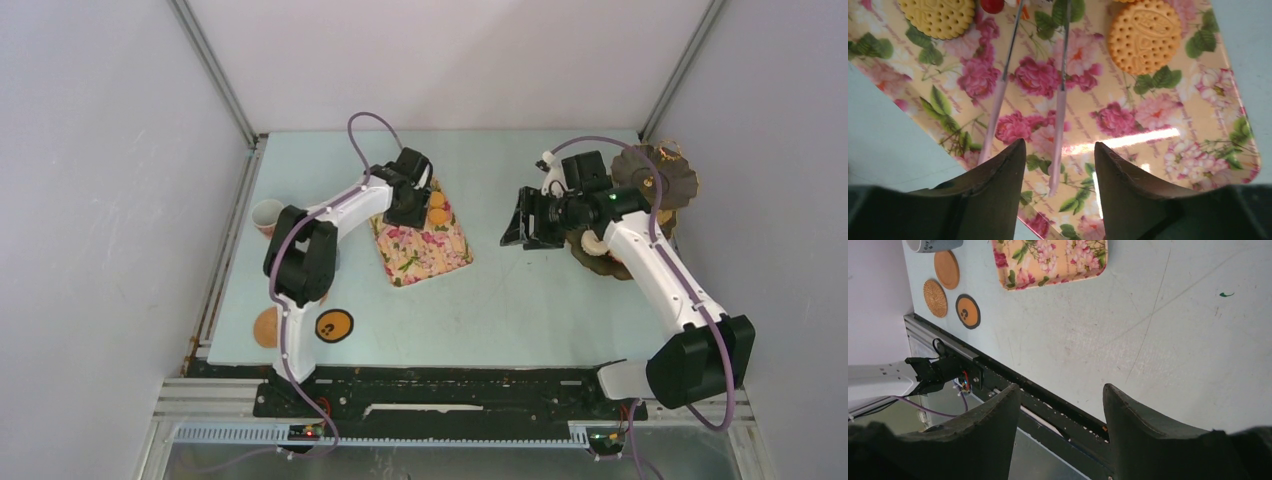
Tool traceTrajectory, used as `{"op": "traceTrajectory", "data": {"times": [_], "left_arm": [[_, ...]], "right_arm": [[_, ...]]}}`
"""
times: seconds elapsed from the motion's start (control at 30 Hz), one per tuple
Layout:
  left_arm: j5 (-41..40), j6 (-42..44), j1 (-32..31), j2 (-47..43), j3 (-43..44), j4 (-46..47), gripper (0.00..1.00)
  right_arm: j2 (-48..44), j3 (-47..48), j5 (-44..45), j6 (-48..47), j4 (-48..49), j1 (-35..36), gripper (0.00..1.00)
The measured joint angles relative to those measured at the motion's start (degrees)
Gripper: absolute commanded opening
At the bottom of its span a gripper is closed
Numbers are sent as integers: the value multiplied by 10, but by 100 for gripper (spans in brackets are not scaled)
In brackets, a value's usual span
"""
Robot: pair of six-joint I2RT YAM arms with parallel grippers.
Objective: Serve the afternoon tea
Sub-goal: Pick up the clamp from the tray.
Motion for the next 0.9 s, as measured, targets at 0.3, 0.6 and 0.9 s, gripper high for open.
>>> {"op": "traceTrajectory", "data": {"times": [0.3, 0.6, 0.9], "left_arm": [[-6, 24, 4, 28, 17, -12, 40], [3, 34, 4, 39, 17, -21, 0], [-32, 118, -20, -159, -158, 35, 0]], "right_arm": [[-5, -29, -5, 1, 9, -3, 65], [-6, -29, -8, 5, 16, 0, 65], [9, -29, -84, 89, 23, -64, 82]]}}
